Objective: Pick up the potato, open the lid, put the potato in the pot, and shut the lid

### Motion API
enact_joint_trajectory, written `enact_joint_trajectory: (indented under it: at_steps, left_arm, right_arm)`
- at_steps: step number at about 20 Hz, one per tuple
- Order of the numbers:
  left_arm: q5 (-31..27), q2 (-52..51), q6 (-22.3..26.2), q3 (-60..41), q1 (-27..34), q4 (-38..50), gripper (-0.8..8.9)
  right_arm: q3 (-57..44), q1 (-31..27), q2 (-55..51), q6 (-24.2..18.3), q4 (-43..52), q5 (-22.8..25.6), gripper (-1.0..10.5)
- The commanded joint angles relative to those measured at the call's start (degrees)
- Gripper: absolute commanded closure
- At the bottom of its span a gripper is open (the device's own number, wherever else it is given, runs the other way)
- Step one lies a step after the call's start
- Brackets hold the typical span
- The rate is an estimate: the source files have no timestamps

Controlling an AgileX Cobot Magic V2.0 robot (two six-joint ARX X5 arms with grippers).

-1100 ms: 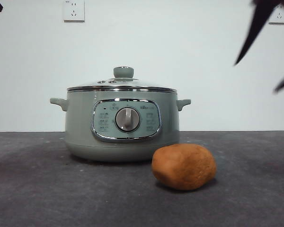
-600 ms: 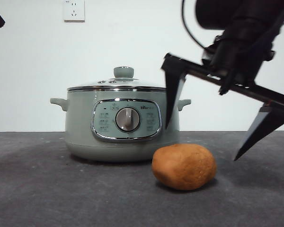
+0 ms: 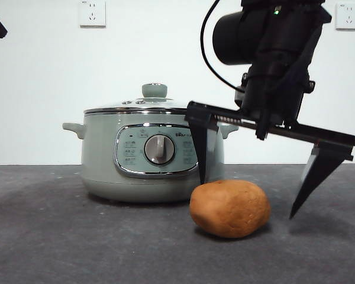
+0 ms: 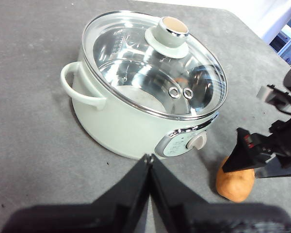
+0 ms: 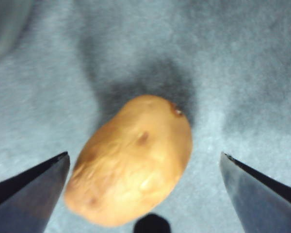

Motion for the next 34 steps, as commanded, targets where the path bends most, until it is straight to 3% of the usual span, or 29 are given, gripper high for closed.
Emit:
enact_joint_trajectory:
  at_steps: [1, 3, 7, 8, 12, 16, 20, 24, 29, 34]
  left_arm:
    - [0.2, 0.1, 1.0, 0.0, 0.0, 0.1, 8.18]
    - [0.2, 0.1, 1.0, 0.0, 0.0, -0.1, 8.18]
    - [0.2, 0.1, 1.2, 0.0, 0.0, -1.0, 8.18]
    - [0.2, 0.1, 1.4, 0.0, 0.0, -1.0, 8.18]
    - [-0.2, 0.1, 2.7, 0.0, 0.0, -1.2, 8.18]
    - [-0.2, 1.3, 2.6, 0.5, 0.1, -1.8, 8.19]
    - [-0.2, 8.1, 2.6, 5.6, -0.8, -6.7, 8.19]
    - [-0.5, 20.3, 2.6, 17.0, -5.0, -9.9, 8.19]
    - [-6.4, 37.1, 2.6, 33.9, -12.3, -14.0, 8.19]
    - [-9.5, 50.3, 2.7, 49.7, -17.0, -16.0, 8.13]
  right_arm:
    - [0.0, 0.2, 2.0, 0.9, 0.1, -0.6, 3.2]
    - [0.0, 0.2, 2.6, 0.4, 0.1, -0.8, 3.8]
    - [0.0, 0.2, 2.6, -1.4, 0.0, -0.8, 9.0]
    - [0.0, 0.2, 2.6, -2.2, 0.0, -0.8, 9.7]
    - [0.2, 0.1, 2.4, -3.9, 0.0, -0.9, 9.6]
    - [3.7, 0.1, -1.4, -15.5, -5.4, -1.6, 9.6]
    - [11.8, 0.1, -6.6, -31.5, -17.3, -1.5, 9.6]
    - [18.9, 0.1, -11.2, -39.8, -25.6, 3.5, 9.6]
    - [21.0, 0.0, -16.8, -45.8, -31.7, 8.3, 9.6]
    - [21.0, 0.0, -20.0, -48.7, -33.6, 8.9, 9.6]
